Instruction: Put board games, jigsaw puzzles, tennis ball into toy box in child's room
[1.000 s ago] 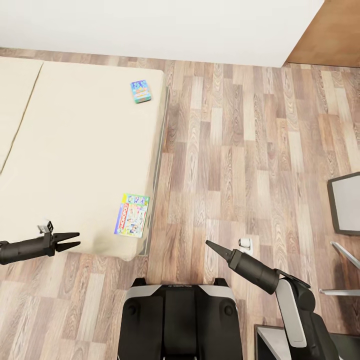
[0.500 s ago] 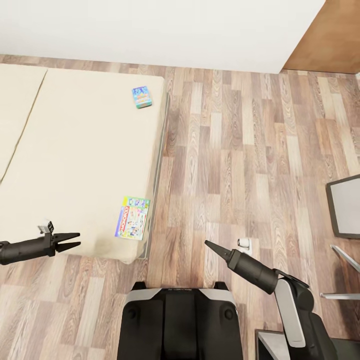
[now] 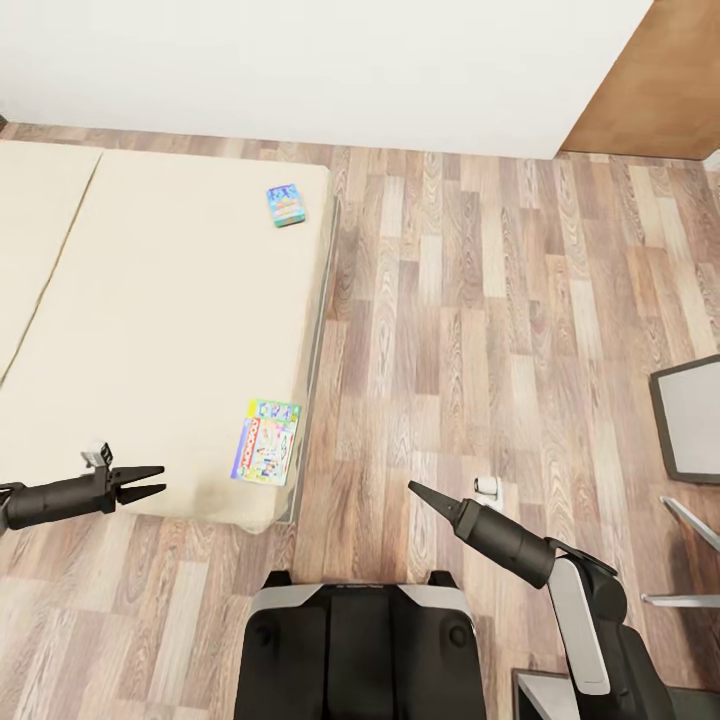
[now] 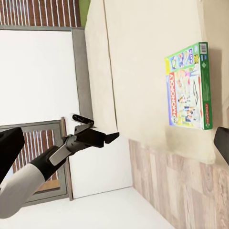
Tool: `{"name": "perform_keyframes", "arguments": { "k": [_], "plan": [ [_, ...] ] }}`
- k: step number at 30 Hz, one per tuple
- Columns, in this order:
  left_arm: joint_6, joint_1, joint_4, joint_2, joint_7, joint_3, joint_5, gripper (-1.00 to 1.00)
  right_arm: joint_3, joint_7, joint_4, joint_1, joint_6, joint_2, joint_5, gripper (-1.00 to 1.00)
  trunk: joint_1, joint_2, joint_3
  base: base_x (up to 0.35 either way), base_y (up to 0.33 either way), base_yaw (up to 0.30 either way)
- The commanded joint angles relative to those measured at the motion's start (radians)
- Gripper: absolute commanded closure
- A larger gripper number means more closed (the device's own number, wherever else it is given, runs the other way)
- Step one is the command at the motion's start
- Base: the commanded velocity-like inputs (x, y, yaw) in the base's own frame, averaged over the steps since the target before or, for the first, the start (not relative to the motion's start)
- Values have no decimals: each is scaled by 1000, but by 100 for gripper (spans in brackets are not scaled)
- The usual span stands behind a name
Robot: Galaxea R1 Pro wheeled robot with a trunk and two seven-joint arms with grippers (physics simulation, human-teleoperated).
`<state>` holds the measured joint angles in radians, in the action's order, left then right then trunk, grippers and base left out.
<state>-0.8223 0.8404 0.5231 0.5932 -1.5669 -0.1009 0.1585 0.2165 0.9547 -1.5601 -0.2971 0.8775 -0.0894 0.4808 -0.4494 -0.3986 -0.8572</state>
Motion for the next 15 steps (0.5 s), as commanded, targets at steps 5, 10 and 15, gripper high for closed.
{"name": "perform_keyframes", "arguments": {
  "k": [5, 10, 15],
  "plan": [
    [-11, 0, 0, -6, -4, 0, 0, -100, 2, 2, 0, 0, -29, 0, 2, -100, -1, -1, 7, 0, 0, 0],
    [-5, 0, 0, -7, -4, 0, 0, -100, 1, 1, 0, 0, -44, -1, 2, -100, -1, -1, 15, 0, 0, 0],
    [22, 0, 0, -9, -4, 1, 0, -100, 0, 0, 9, 0, -77, -4, 3, -100, -1, -1, 24, 0, 0, 0]
  ]
}}
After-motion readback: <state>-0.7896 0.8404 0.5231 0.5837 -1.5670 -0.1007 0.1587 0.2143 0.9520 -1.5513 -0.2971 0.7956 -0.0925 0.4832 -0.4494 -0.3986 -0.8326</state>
